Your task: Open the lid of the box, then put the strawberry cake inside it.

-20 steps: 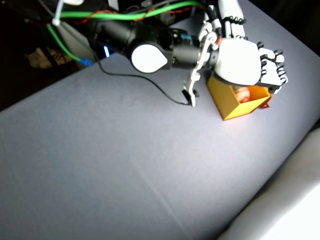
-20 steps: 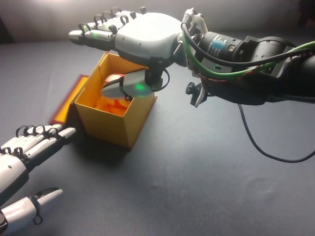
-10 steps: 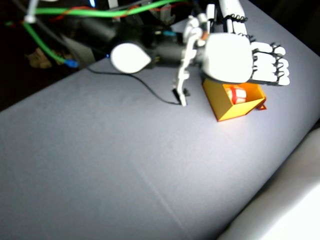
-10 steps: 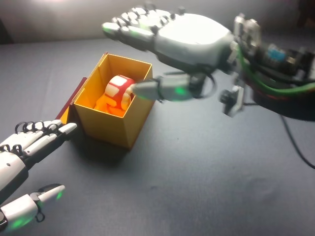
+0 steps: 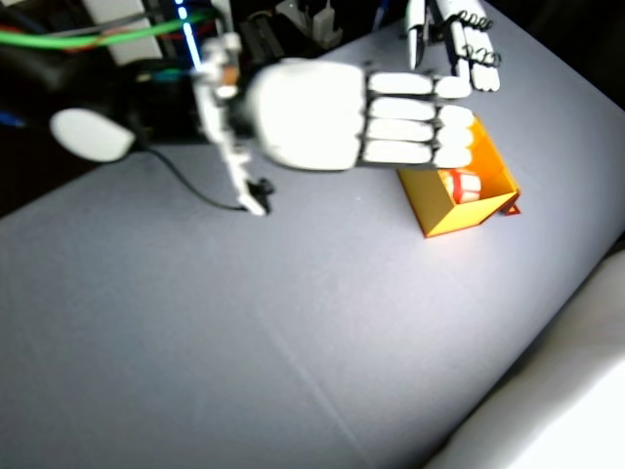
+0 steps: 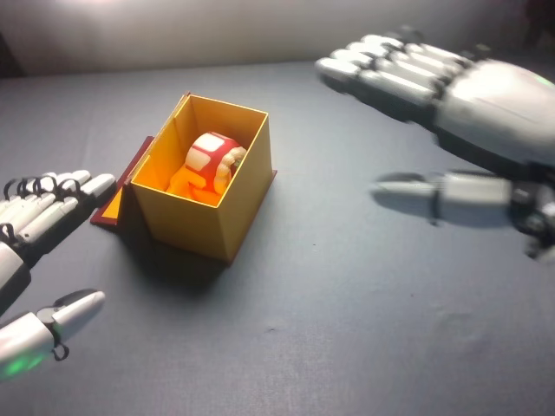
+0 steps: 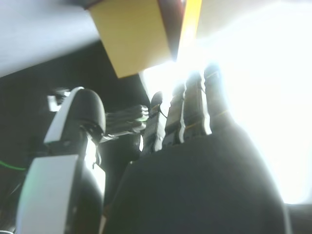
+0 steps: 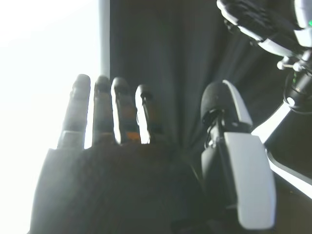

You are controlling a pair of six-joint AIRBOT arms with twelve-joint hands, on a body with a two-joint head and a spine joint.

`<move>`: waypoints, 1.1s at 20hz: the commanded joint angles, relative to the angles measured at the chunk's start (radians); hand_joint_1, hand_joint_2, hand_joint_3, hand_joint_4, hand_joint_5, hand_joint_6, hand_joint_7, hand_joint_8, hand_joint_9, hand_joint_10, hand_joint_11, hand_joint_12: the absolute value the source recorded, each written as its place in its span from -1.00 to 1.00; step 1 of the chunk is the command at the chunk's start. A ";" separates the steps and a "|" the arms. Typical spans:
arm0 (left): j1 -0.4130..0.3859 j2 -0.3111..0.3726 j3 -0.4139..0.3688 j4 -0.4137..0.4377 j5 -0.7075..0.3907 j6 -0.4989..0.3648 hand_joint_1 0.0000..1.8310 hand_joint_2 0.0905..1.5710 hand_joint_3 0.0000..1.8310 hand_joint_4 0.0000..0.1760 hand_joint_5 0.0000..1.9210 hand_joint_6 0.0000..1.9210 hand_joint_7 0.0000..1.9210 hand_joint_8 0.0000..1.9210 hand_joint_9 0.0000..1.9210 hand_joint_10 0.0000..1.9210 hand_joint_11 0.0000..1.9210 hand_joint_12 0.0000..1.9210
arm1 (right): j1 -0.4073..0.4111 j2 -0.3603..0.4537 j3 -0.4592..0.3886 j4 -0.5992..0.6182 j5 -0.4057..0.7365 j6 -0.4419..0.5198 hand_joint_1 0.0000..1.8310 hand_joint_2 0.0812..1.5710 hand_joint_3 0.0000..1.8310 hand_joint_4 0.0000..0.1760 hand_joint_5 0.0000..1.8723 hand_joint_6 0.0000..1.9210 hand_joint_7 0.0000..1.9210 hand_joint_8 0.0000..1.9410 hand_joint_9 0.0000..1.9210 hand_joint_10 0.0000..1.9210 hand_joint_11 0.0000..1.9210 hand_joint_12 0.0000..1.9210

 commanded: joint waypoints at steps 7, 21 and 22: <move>-0.044 0.034 0.014 0.012 -0.216 0.009 -0.47 0.78 -1.00 -0.38 -1.00 -1.00 -1.00 -1.00 -1.00 -1.00 -1.00 -1.00 | -0.280 0.147 -0.125 0.226 0.436 -0.048 -0.76 0.67 -0.99 -0.34 -1.00 -1.00 -1.00 -1.00 -1.00 -1.00 -1.00 -1.00; -0.066 0.067 0.012 0.022 -0.272 0.024 -0.73 0.68 -1.00 0.25 -1.00 -1.00 -1.00 -1.00 -1.00 -1.00 -1.00 -1.00 | -0.506 0.247 -0.235 0.374 0.800 -0.063 -0.67 0.60 -1.00 -0.98 -1.00 -1.00 -1.00 -1.00 -1.00 -1.00 -1.00 -1.00; -0.073 0.070 0.012 0.025 -0.272 0.028 -0.70 0.71 -1.00 0.12 -1.00 -1.00 -1.00 -1.00 -1.00 -1.00 -1.00 -1.00 | -0.522 0.258 -0.242 0.383 0.837 -0.063 -0.70 0.61 -1.00 -1.00 -1.00 -1.00 -1.00 -1.00 -1.00 -1.00 -1.00 -1.00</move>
